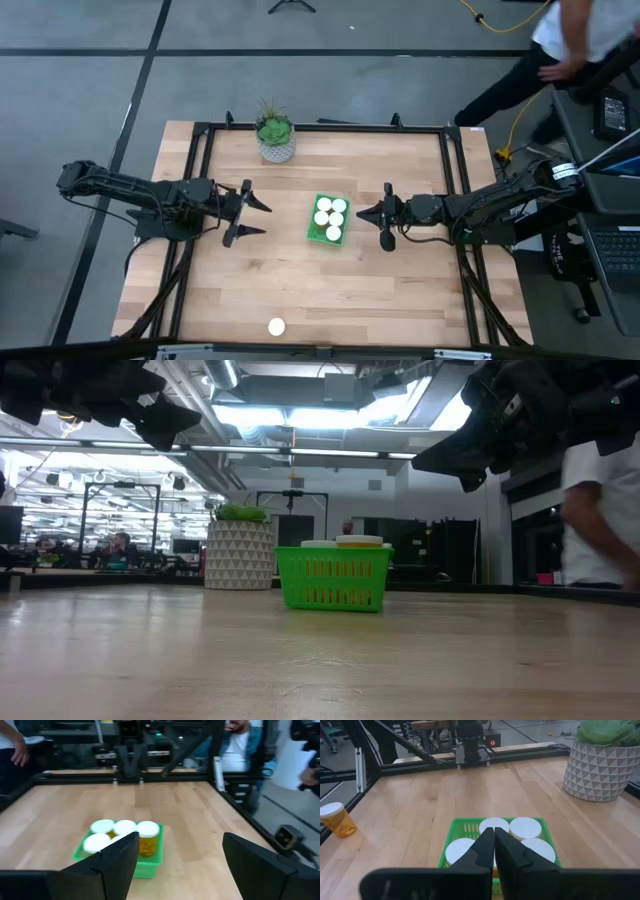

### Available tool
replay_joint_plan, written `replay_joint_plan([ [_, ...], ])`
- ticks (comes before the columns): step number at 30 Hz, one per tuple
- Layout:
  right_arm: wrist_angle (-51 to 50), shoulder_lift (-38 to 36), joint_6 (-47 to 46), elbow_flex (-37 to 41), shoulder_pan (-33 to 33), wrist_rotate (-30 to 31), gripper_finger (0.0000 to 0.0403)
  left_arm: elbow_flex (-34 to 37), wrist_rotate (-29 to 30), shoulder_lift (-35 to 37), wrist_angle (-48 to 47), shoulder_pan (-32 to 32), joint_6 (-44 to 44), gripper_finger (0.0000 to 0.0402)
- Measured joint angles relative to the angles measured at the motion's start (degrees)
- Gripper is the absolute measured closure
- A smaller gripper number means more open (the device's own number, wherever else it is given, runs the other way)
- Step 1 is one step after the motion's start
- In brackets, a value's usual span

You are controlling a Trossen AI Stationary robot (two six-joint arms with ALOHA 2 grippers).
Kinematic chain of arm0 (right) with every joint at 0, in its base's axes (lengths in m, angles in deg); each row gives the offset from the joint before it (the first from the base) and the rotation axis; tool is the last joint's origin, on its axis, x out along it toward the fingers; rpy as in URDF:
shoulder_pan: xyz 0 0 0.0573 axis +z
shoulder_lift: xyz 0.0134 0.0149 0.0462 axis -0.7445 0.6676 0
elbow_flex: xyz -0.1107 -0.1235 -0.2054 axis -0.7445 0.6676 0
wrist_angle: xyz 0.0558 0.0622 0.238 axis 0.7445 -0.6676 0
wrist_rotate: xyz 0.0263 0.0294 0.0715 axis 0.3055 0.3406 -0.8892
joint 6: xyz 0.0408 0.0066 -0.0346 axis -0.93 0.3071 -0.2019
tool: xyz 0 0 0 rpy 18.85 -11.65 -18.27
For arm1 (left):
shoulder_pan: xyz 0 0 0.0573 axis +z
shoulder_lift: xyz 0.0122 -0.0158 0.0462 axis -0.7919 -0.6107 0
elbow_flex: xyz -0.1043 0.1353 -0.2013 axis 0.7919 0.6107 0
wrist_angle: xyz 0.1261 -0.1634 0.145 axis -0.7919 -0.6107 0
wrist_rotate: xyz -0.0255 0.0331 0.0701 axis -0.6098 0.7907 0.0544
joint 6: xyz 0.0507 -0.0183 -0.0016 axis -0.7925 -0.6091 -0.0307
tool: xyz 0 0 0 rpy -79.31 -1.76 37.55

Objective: Pick and place pill bottles into a basket
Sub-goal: Put the orange pill bottle into the green basket

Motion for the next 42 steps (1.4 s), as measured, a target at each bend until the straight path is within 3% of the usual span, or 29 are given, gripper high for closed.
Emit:
replay_joint_plan([
  [10, 0.00, 0.00, 0.54, 0.00, 0.00, 0.00, 0.0385, 0.00, -8.57, 0.00, -0.02, 0.00, -0.10, 0.0120],
  [17, 0.00, 0.00, 0.56, 0.00, 0.00, -0.01, 0.0385, 0.00, -8.53, 0.00, -0.02, 0.00, 2.48, 0.0121],
  [23, 0.00, 0.00, 0.56, 0.00, 0.00, -0.02, 0.0385, -0.02, -0.78, -2.72, 0.69, -3.89, 5.48, 0.0121],
  [29, 0.00, 0.01, 0.41, -0.01, 0.01, -0.02, 0.0386, -1.53, 5.51, -11.88, 2.42, -12.82, 5.65, 0.0120],
  [36, -0.16, 0.02, -0.13, -0.02, 0.00, -0.02, 0.0386, -9.22, 13.25, -21.07, -5.95, -25.02, 9.13, 0.0121],
  [42, -0.22, 0.02, -0.27, -0.02, 0.00, -0.02, 0.0386, -15.34, 18.83, -28.45, -7.55, -34.98, 12.41, 0.0121],
])
